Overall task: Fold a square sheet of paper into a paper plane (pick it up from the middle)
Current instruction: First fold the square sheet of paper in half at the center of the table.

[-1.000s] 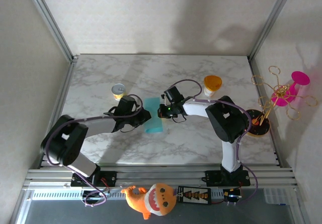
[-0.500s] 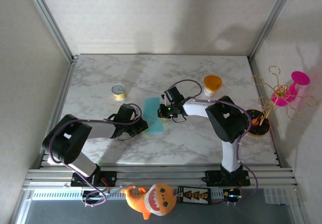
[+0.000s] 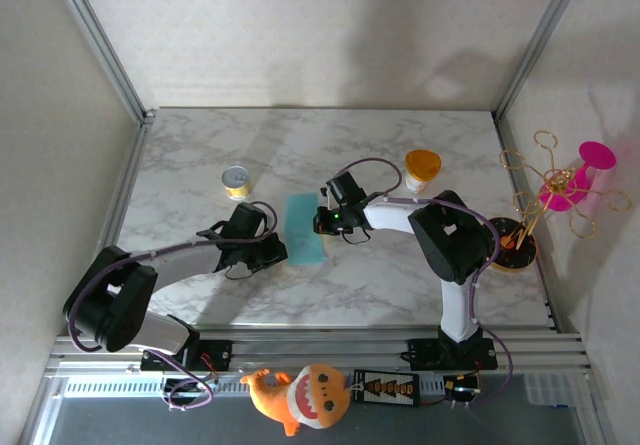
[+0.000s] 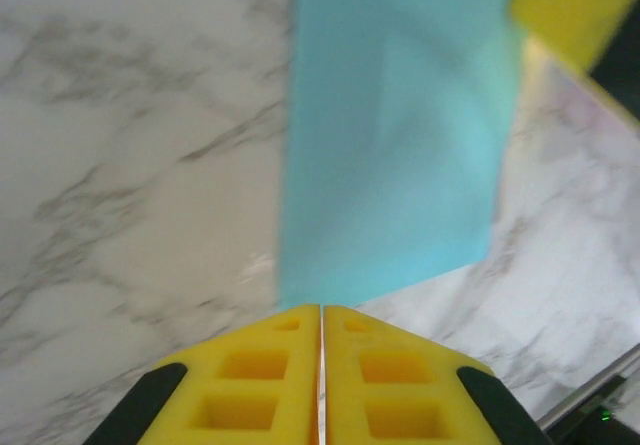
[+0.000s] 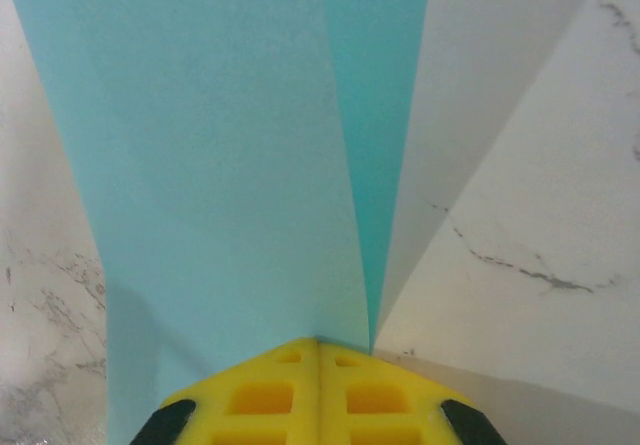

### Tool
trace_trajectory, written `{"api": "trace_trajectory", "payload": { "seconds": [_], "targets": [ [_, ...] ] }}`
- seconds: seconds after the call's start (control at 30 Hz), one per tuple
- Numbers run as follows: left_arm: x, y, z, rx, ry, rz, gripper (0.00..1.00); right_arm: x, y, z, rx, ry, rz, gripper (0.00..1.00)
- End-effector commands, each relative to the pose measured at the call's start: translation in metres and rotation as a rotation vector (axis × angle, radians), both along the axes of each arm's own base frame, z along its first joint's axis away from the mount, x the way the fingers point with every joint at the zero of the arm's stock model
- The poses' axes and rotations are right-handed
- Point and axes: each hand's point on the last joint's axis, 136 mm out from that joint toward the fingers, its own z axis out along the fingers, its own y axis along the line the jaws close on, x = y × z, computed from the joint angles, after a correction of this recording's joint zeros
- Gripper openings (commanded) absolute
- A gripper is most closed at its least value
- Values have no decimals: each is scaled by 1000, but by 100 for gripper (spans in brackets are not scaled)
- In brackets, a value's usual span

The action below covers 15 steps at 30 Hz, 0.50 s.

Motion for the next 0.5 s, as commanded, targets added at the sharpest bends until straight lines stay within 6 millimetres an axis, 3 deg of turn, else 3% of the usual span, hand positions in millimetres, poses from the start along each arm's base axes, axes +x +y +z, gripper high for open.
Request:
{"api": "trace_trajectory", "payload": {
  "seconds": [0.0, 0.17, 0.33, 0.47],
  "targets": [
    [16, -16, 10, -31, -44, 11, 9, -84, -137, -124, -595, 290, -80, 0],
    [6, -21, -15, 21, 18, -17, 9, -84, -137, -124, -595, 292, -80, 0],
    [-17, 1, -42, 120, 89, -23, 9, -84, -137, -124, -596, 292, -72, 0],
    [-51, 28, -57, 200, 173, -37, 9, -86, -140, -123, -609, 291, -57, 0]
  ]
}}
